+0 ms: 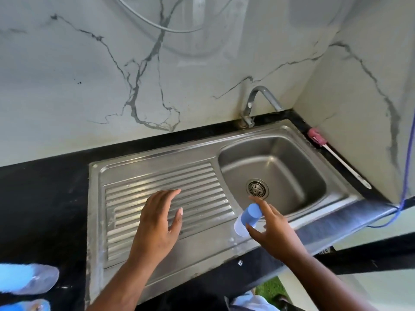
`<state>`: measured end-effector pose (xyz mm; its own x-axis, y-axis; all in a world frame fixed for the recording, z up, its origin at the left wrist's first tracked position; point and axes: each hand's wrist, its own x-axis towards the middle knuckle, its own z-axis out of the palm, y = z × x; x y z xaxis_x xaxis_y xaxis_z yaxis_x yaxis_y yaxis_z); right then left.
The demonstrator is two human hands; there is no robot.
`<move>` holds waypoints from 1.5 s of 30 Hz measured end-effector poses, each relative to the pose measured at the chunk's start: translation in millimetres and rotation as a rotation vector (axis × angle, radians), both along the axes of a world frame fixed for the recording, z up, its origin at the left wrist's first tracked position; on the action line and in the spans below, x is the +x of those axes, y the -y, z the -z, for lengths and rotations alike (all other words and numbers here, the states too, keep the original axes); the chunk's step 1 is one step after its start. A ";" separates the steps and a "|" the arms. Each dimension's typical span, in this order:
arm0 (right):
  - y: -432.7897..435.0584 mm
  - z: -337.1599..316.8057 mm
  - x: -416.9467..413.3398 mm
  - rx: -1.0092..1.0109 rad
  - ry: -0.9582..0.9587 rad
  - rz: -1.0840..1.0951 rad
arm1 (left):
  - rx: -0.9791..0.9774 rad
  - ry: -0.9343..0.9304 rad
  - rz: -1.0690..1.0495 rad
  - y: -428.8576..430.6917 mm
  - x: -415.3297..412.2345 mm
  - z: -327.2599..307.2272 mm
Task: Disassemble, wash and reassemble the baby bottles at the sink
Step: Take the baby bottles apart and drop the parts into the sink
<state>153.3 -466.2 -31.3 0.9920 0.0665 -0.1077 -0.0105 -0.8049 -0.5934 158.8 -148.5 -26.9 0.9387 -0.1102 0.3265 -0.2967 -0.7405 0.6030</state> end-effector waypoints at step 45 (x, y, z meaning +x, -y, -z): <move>-305.7 -43.2 17.2 -0.003 -0.014 -0.842 | -0.172 0.015 -0.679 -141.0 -116.7 -23.8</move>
